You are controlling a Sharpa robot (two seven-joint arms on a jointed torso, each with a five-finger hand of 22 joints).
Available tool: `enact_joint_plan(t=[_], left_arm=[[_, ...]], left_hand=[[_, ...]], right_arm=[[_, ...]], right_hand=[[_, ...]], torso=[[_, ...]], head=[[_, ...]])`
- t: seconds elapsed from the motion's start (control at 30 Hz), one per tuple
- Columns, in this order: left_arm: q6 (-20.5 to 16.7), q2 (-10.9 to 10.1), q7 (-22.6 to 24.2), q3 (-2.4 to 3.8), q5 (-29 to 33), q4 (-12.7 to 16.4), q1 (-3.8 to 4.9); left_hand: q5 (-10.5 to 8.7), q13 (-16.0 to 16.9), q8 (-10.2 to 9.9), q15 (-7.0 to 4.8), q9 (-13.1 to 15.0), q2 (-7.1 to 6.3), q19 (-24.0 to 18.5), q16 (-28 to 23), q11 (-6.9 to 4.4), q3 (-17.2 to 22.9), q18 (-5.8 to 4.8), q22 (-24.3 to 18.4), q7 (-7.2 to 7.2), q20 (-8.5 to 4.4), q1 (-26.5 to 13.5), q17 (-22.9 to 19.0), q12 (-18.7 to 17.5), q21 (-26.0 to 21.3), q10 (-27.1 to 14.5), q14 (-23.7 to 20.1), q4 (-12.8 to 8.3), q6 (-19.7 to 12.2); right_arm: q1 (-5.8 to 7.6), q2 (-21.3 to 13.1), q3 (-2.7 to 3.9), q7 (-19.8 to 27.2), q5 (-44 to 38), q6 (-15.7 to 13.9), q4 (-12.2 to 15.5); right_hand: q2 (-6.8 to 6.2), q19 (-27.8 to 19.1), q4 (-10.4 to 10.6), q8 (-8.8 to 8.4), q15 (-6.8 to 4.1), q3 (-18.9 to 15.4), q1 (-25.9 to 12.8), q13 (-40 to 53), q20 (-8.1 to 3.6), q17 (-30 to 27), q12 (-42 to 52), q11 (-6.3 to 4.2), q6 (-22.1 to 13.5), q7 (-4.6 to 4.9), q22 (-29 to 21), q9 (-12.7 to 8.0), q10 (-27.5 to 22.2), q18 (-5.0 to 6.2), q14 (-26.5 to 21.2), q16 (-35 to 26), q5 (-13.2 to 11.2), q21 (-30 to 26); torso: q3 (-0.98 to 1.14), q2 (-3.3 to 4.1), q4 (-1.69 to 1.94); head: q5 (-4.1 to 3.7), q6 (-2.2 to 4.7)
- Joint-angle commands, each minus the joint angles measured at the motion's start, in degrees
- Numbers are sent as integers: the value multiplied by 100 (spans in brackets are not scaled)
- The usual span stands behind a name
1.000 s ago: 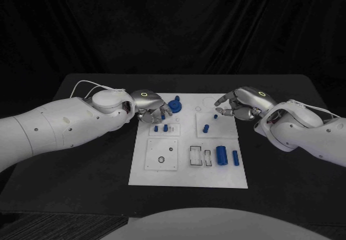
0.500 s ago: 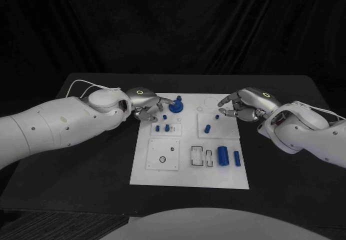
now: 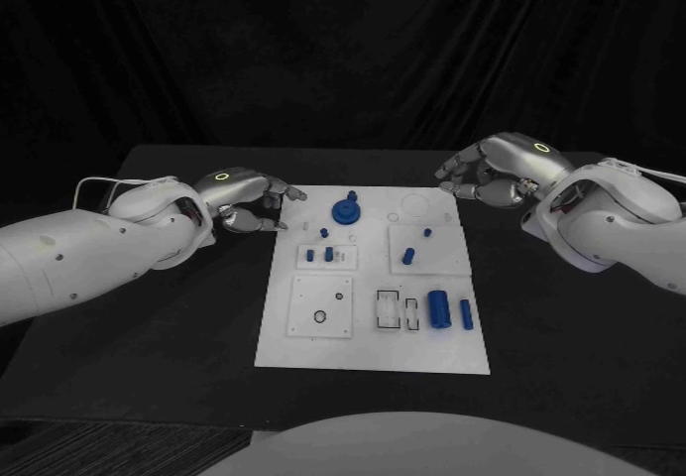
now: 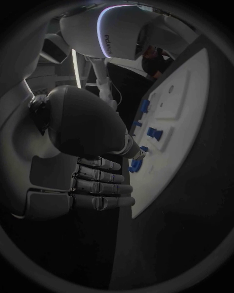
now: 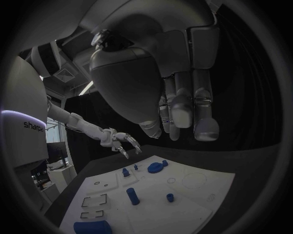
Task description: Assemble the parts on the task board
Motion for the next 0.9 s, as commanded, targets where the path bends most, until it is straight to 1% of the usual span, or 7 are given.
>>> enact_joint_plan(t=[0.03,0.13,0.2,0.33,0.43,0.57,0.9], left_arm=[[398,-120,1097,3,2119,120,-4],[777,-230,1422,2,2886,228,-4],[1049,-275,1603,2,3405,292,-4],[1629,-310,1835,0,4628,439,-11],[1934,-332,1922,-1,5333,573,-52],[2233,-367,2112,-1,6140,776,-143],[2304,-499,2374,-2,6700,1081,-210]], left_hand=[[-39,-84,-44,-112,-33,53,-595,-691,-144,-171,-71,-280,88,10,-50,-265,66,-521,-502,-776,79,-68],[-156,-603,-82,-371,-139,-46,-1860,-2204,-345,-423,-117,-1002,198,2,-135,-1121,-163,-543,-1518,-2001,492,-566],[-169,-970,-96,-393,-179,-159,-2225,-2629,-394,-507,-136,-1279,181,25,-197,-1575,-435,-537,-2018,-2477,564,-781],[-134,-1599,-150,-304,-278,-265,-3061,-3060,-614,-864,-115,-3138,46,31,-675,-2371,-1000,-664,-2784,-3190,586,-1329],[33,-1837,-210,-68,-392,159,-3427,-3109,-686,-955,-67,-4293,-50,67,-1075,-2570,-1309,-724,-3037,-3334,587,-1953],[-201,-1974,-268,-191,-496,395,-3669,-3109,-902,-1382,57,-6806,-281,6,-1490,-2570,-1564,-906,-3154,-3334,592,-2660],[-239,-1978,-267,-448,-493,457,-3669,-3109,-1030,-1502,83,-6806,-333,-359,-1651,-2570,-1574,-906,-3157,-3334,580,-2657]], right_arm=[[85,-4,3,-796,-740,947,33],[137,6,3,-979,-1216,1255,39],[157,21,3,-1038,-1503,1403,33],[174,104,3,-1067,-1909,1707,-17],[152,166,2,-1038,-2101,1901,-66],[80,223,2,-958,-2259,2093,-132],[-97,278,2,-717,-2346,2139,-241]], right_hand=[[-166,-133,-63,-46,-1,184,106,-410,76,-195,-539,158,-20,-114,302,-1,-440,147,-155,-238,-466,-439],[-333,-578,-191,-108,41,340,172,-609,83,-604,-817,163,-69,-206,105,-9,-1010,279,-636,-791,-475,-1433],[-461,-852,-299,-170,34,451,225,-683,119,-894,-916,135,-154,-340,6,-20,-1367,327,-957,-1146,-454,-1988],[-631,-896,-395,-206,30,636,205,-746,94,-908,-875,47,-191,-444,38,-6,-1564,344,-1046,-1071,-462,-2071],[-842,-835,-260,-205,17,750,-19,-808,89,-905,-805,35,-173,-468,90,26,-1641,326,-1030,-952,-696,-1991],[-1197,-695,61,-264,-3,774,-208,-1032,82,-928,-894,3,-241,-486,155,36,-1807,295,-964,-811,-981,-1822],[-1103,-466,35,-245,-20,847,-176,-1319,68,-906,-879,-26,-148,-248,279,69,-1450,241,-821,-568,-797,-1468]], torso=[[-60,-34,61],[-80,-50,98],[-108,-73,146],[-170,-129,252],[-218,-167,337],[-275,-200,421],[-380,-230,488]], head=[[-89,-1],[-163,-1],[-213,-1],[-298,-1],[-383,-1],[-467,-1],[-518,-1]])
